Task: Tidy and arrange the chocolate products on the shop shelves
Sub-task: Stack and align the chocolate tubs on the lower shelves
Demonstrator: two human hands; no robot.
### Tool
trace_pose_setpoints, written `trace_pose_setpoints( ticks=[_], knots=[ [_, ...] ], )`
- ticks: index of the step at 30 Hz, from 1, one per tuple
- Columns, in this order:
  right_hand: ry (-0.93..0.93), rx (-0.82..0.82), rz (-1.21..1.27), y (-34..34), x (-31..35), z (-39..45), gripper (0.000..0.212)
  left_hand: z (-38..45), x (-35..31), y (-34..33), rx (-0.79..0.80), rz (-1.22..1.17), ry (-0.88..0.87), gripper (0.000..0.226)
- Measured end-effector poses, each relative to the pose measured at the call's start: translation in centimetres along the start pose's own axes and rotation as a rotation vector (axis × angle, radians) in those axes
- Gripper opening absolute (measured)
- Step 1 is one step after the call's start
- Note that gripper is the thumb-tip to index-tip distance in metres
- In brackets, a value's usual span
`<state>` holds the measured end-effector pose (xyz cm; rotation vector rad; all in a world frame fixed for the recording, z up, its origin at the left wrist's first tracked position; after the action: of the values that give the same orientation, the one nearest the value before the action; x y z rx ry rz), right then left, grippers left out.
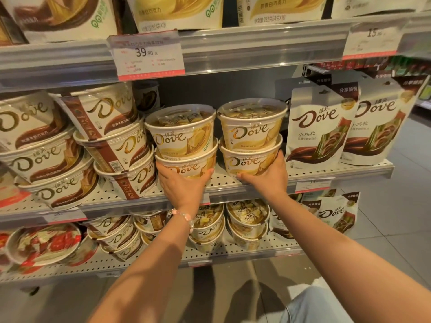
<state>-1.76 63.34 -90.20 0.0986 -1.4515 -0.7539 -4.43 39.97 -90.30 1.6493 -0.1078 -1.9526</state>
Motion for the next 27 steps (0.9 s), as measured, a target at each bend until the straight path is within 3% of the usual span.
trace_pose_setpoints(
  ticks=[11, 27],
  knots=[
    [-0.048, -0.275, 0.008, -1.4, 0.7, -2.6, 0.119, 0.3, 0.2, 0.5, 0.035, 0.005, -0.021, 0.14],
    [-0.012, -0.245, 0.012, -1.8, 0.2, -2.9, 0.122, 0.3, 0.4, 0.5, 0.037, 0.027, -0.065, 0.136]
  ],
)
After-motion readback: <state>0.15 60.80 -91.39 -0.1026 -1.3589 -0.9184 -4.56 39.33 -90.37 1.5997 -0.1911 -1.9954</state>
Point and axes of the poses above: each hand's wrist, its own z-axis towards the middle knuckle, its own y-axis out of the back of the hand, x = y × z, the point moved 5 cm from there along z, towards the middle knuckle, and after that the axes turned 12 degrees about x, right-handed, at the moved point
